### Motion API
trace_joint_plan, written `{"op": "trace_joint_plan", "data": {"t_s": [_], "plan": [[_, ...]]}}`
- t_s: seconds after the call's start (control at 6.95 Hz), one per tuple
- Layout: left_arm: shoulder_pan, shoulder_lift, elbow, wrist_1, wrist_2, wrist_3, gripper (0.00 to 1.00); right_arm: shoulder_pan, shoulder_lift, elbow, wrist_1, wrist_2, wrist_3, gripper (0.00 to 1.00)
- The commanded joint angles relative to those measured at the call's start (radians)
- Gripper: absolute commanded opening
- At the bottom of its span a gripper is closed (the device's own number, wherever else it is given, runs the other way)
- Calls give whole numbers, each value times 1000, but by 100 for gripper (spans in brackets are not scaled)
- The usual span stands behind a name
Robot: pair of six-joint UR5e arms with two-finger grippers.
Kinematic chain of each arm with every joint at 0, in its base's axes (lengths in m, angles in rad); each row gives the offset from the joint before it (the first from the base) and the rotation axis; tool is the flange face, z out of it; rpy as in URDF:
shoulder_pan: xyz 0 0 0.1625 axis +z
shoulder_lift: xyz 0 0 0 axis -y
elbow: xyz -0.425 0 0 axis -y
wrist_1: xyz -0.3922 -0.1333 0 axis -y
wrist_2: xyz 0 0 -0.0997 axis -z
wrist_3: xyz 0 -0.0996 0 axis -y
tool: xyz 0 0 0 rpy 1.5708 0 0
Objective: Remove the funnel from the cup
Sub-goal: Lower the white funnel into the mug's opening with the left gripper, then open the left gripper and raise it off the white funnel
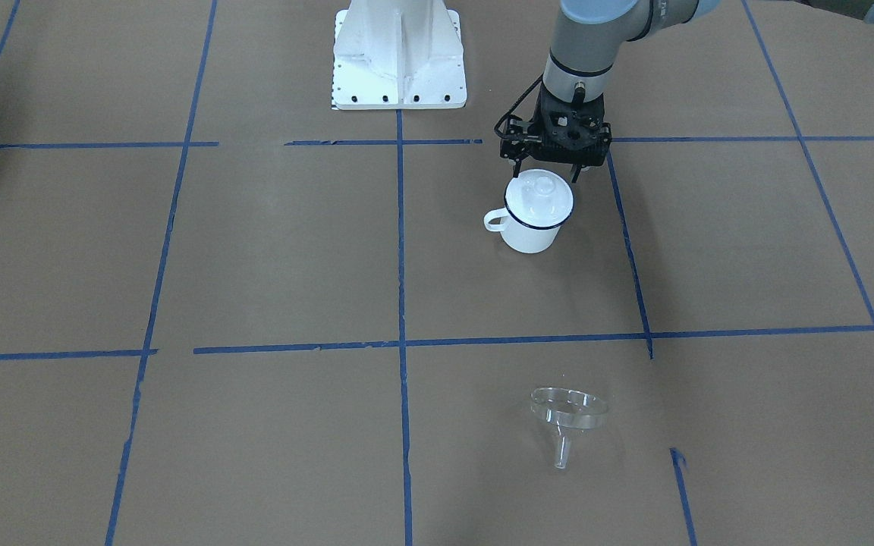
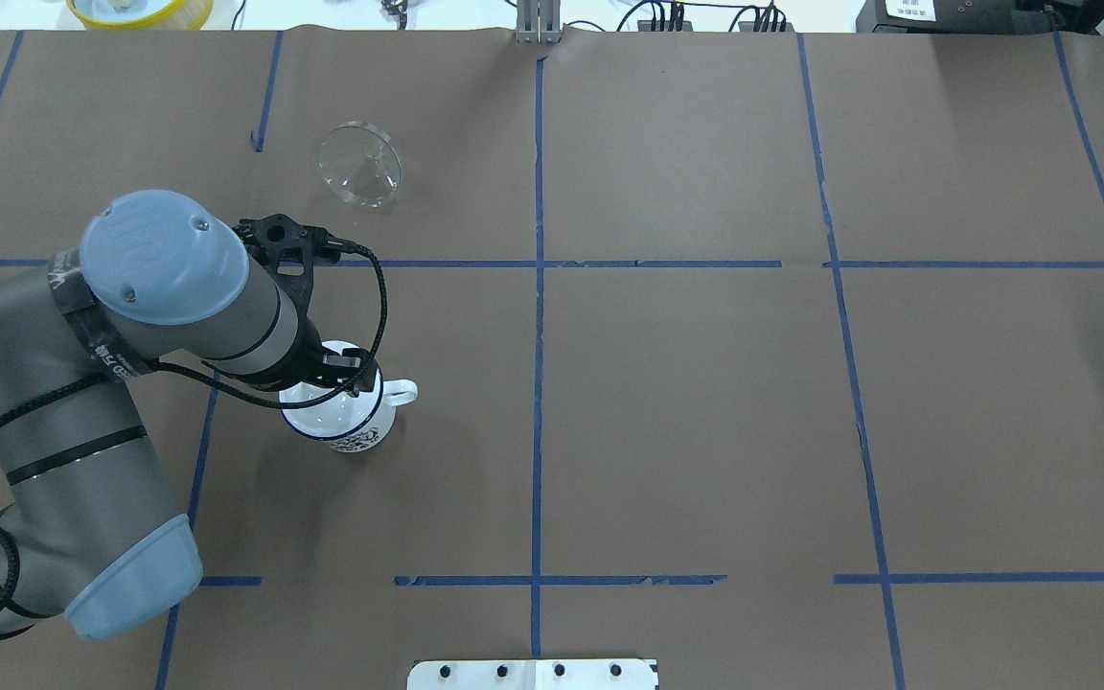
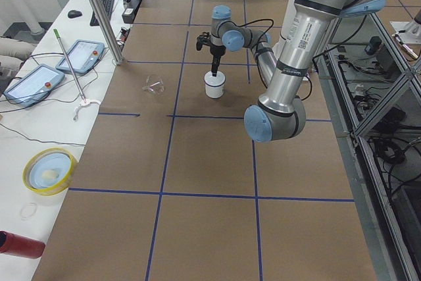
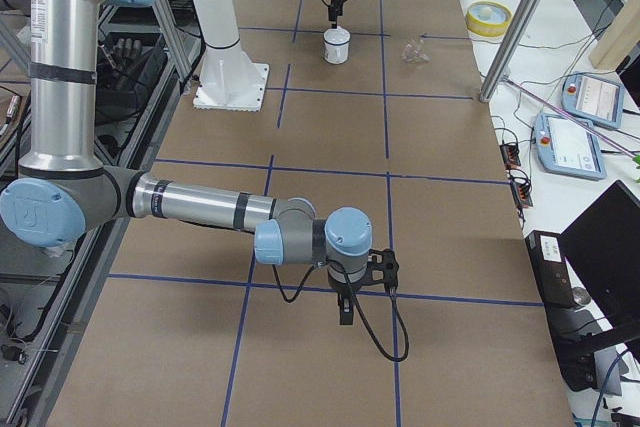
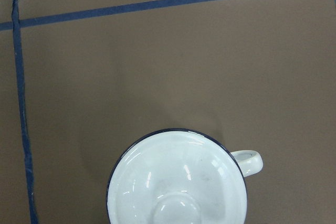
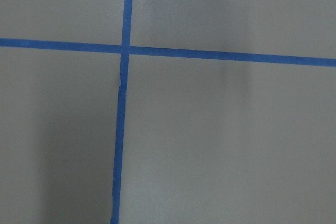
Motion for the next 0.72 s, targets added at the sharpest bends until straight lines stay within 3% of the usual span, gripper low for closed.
{"op": "trace_joint_plan", "data": {"t_s": [0.0,0.14,0.43,0.58], "plan": [[-213,85,-25,-15,-124,265,100,0,0,0,0,0,0,100],[-378,157,8,-12,-247,365,100,0,0,0,0,0,0,100],[-595,301,129,-11,-288,760,100,0,0,0,0,0,0,100],[-715,321,222,-3,-288,882,100,0,0,0,0,0,0,100]]}}
